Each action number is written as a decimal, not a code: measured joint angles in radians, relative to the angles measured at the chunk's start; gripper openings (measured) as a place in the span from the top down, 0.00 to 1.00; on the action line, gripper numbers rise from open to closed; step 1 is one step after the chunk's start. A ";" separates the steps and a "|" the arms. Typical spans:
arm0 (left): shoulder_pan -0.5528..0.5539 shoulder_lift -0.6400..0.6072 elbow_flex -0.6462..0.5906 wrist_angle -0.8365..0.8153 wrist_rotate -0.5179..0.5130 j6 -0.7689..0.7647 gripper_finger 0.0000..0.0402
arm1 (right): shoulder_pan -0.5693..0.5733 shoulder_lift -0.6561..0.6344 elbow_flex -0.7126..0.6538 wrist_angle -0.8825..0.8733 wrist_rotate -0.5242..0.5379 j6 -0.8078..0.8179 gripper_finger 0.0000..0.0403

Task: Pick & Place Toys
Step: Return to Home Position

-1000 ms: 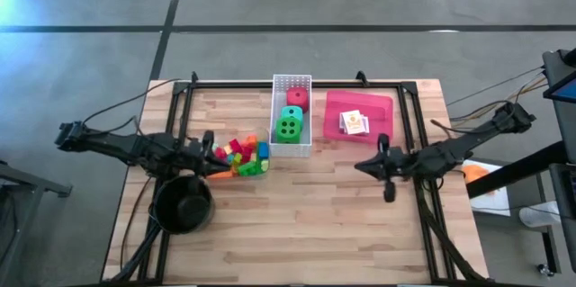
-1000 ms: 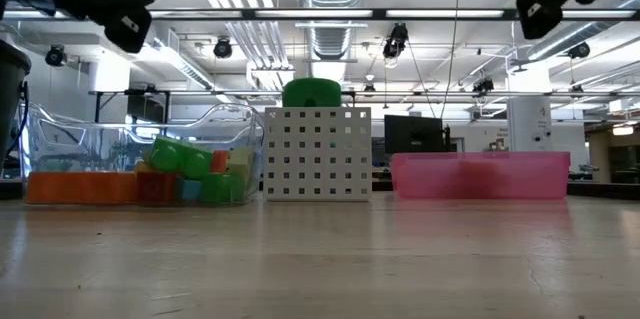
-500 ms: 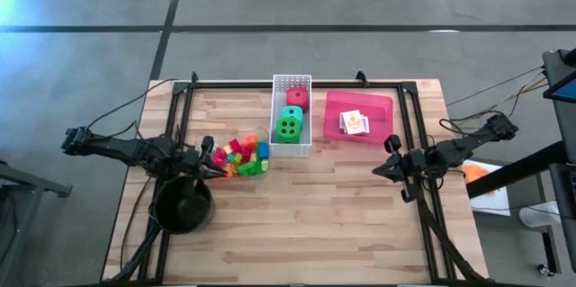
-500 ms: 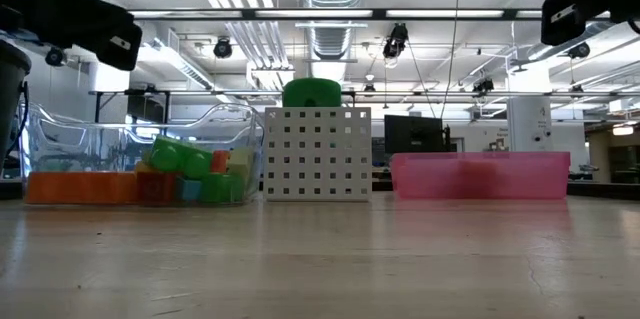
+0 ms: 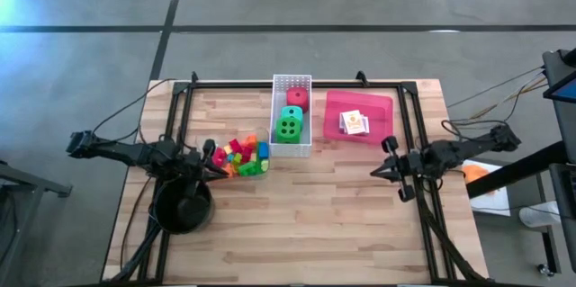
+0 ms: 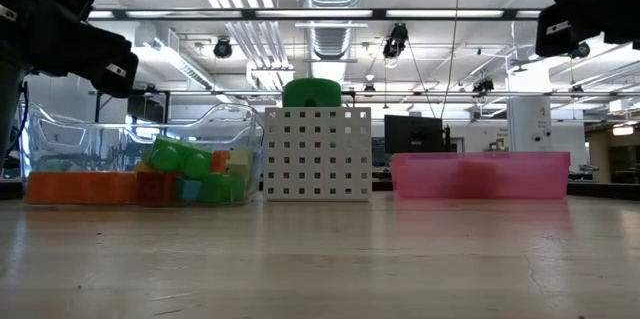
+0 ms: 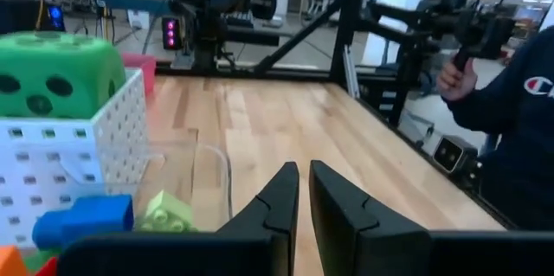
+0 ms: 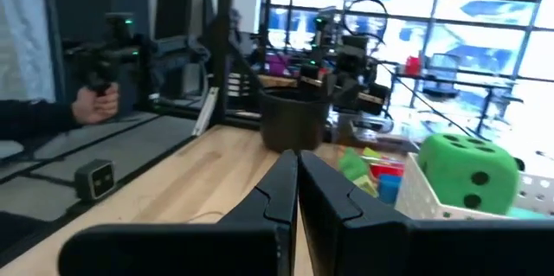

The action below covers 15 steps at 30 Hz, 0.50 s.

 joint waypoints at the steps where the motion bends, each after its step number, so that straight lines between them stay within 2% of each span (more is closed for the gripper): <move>1: 0.000 -0.003 0.000 0.004 0.000 0.010 0.91 | -0.018 0.000 0.000 0.000 -0.024 -0.001 0.98; 4: 0.000 -0.003 0.000 0.003 0.000 0.034 0.91 | -0.076 0.000 0.000 -0.006 -0.068 0.021 0.98; 10: 0.000 -0.003 0.000 0.029 -0.005 0.038 0.91 | -0.211 0.001 -0.016 -0.039 -0.293 0.032 0.98; 15: 0.000 -0.003 0.000 0.028 -0.047 0.037 0.91 | -0.326 0.002 -0.018 -0.077 -0.403 0.052 0.98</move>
